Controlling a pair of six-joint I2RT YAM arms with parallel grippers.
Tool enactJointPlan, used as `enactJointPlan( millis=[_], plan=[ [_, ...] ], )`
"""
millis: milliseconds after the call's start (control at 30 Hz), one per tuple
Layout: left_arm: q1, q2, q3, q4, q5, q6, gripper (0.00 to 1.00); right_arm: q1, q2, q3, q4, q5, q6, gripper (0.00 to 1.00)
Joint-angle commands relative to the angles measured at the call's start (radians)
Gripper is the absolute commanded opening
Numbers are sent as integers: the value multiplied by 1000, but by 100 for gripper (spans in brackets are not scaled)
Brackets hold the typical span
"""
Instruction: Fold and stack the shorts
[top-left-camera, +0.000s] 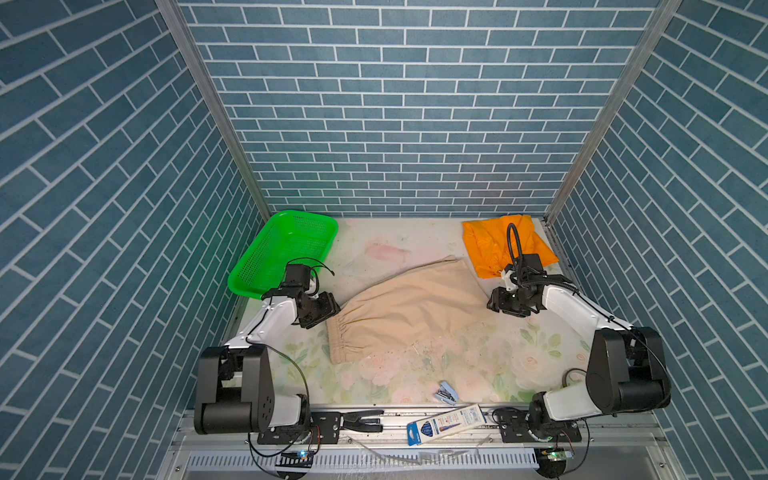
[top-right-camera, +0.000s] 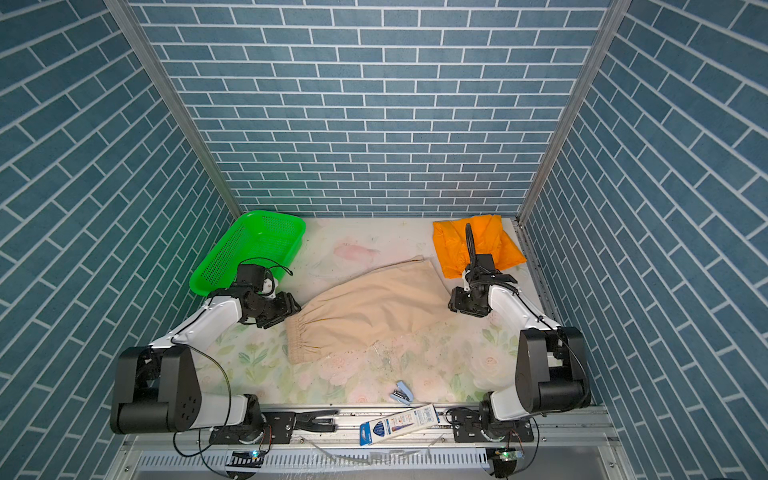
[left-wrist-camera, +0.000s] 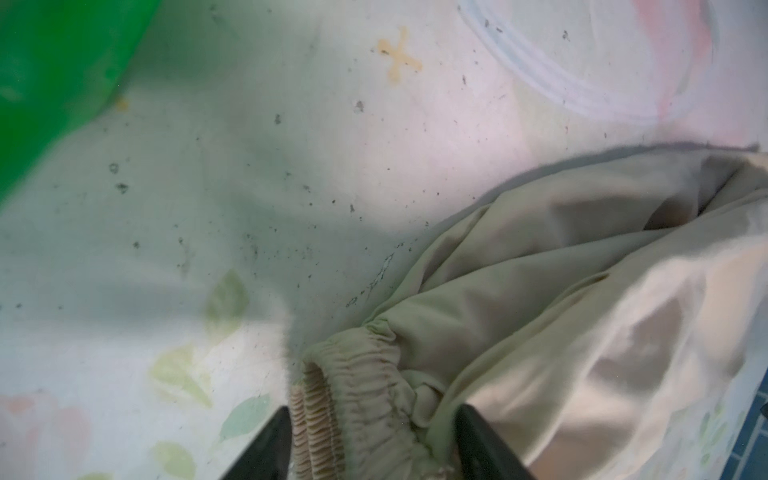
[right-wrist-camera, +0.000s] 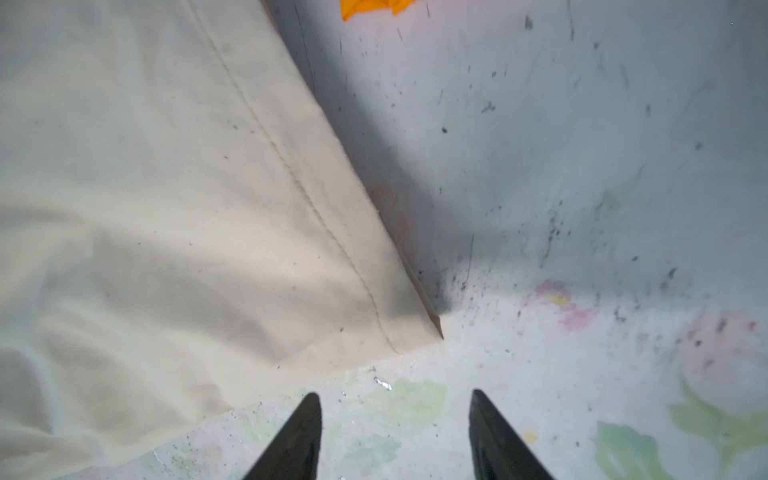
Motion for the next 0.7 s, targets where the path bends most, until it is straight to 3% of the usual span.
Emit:
enactJointPlan(
  millis=[0, 100, 333, 500, 667],
  plan=[
    [-1, -12, 16, -22, -49, 15, 81, -4, 37, 101, 43, -12, -48, 66],
    [0, -32, -6, -24, -56, 1, 99, -4, 154, 203, 89, -89, -75, 70],
    [13, -109, -95, 4, 27, -60, 100, -4, 407, 371, 103, -175, -103, 72],
    [15, -141, -200, 154, 149, -128, 100, -3, 502, 413, 123, -251, -109, 74],
    [14, -103, -233, 186, 190, -129, 100, 5, 539, 394, 156, -294, -97, 74]
  ],
)
